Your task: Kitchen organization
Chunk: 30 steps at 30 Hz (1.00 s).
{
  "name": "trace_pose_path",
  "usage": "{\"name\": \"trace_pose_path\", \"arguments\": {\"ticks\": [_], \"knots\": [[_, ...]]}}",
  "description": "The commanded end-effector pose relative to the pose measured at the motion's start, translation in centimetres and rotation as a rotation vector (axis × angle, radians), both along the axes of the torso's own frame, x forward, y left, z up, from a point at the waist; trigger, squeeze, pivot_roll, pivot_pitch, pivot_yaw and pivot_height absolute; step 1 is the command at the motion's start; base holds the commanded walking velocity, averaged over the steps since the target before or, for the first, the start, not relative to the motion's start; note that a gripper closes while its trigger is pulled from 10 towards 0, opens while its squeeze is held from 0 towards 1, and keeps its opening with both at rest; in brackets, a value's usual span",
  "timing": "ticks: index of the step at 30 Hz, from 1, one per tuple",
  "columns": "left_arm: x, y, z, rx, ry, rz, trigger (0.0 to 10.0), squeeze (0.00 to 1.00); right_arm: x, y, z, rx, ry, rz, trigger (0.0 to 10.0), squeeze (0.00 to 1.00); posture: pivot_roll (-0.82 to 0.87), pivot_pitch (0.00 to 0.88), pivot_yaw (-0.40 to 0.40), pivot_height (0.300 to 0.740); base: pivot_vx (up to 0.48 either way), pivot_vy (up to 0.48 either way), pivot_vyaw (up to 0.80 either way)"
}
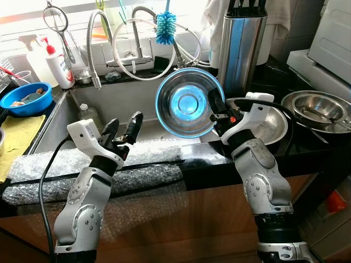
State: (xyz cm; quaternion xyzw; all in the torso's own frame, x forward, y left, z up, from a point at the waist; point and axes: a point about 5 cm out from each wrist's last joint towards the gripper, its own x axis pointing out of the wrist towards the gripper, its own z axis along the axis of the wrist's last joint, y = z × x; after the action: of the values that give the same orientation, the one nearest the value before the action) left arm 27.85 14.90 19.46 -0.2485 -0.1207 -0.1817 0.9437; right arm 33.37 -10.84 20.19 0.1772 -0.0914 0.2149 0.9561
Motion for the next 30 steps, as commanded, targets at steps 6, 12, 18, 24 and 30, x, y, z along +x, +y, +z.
{"name": "trace_pose_path", "arguments": {"ticks": [6,12,18,24,30], "knots": [[-0.4,-0.8,0.3,0.03,-0.01,-0.063,10.0,0.0,0.0,1.3,0.6,-0.022,-0.026,0.053,10.0,0.0,-0.1,0.0,0.097,0.74,0.0,0.0,0.0],[-0.7,-1.4,0.3,0.046,-0.009,-0.106,10.0,0.0,0.0,1.5,0.3,-0.028,-0.019,0.062,10.0,0.0,-0.09,0.0,0.097,0.74,0.0,0.0,0.0],[-0.7,-1.8,0.2,0.06,0.004,-0.122,10.0,0.0,-0.1,2.0,0.3,-0.027,-0.016,0.086,10.0,0.0,-0.09,0.0,0.098,0.74,0.0,0.0,0.0],[-0.5,-1.8,0.0,0.076,0.019,-0.105,10.0,0.0,-0.6,2.8,0.5,-0.024,-0.033,0.134,10.0,0.0,-0.09,0.0,0.099,0.74,0.0,0.0,0.0],[-0.3,-1.7,-0.1,0.079,0.027,-0.058,10.0,0.0,-0.9,3.3,0.4,-0.022,-0.031,0.163,10.0,0.0,-0.09,0.0,0.098,0.74,0.0,0.0,0.0]]}}
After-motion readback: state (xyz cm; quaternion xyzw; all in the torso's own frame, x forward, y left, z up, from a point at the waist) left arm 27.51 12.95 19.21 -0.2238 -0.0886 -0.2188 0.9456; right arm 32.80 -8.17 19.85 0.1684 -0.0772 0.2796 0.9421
